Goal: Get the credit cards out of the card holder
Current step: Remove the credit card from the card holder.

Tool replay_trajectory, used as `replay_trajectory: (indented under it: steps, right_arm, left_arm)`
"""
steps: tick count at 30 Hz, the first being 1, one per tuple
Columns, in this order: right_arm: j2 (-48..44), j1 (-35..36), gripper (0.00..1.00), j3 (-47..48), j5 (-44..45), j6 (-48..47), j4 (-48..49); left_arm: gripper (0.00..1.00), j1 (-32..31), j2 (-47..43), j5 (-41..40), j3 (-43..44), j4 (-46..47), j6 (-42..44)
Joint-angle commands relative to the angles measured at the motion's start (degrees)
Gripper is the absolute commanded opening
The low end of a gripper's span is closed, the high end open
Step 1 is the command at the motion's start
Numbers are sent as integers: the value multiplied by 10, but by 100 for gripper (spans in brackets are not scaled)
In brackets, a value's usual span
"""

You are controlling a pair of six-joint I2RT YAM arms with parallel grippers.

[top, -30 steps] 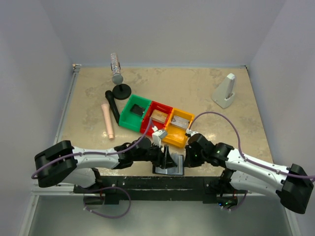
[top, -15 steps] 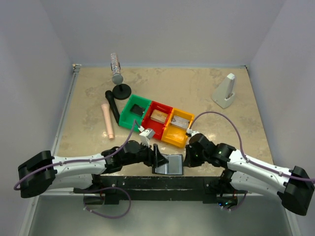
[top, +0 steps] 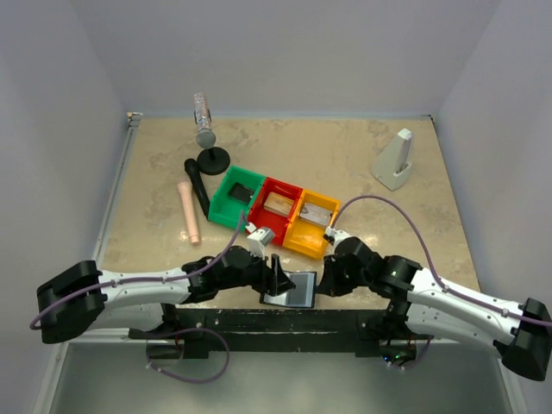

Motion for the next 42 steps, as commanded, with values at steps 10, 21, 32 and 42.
replay_trajectory:
  steps: [10, 21, 32, 42]
  right_arm:
    - [0, 22, 0, 43, 8, -13, 7]
    - [4, 23, 0, 77, 7, -21, -12]
    - [0, 28, 0, 82, 13, -20, -22]
    - [3, 28, 0, 86, 13, -20, -22]
  left_arm:
    - [65, 0, 62, -20, 74, -51, 47]
    - [69, -19, 111, -59, 136, -111, 85]
    - [65, -24, 137, -67, 138, -116, 81]
    - [71, -25, 118, -65, 136, -107, 75]
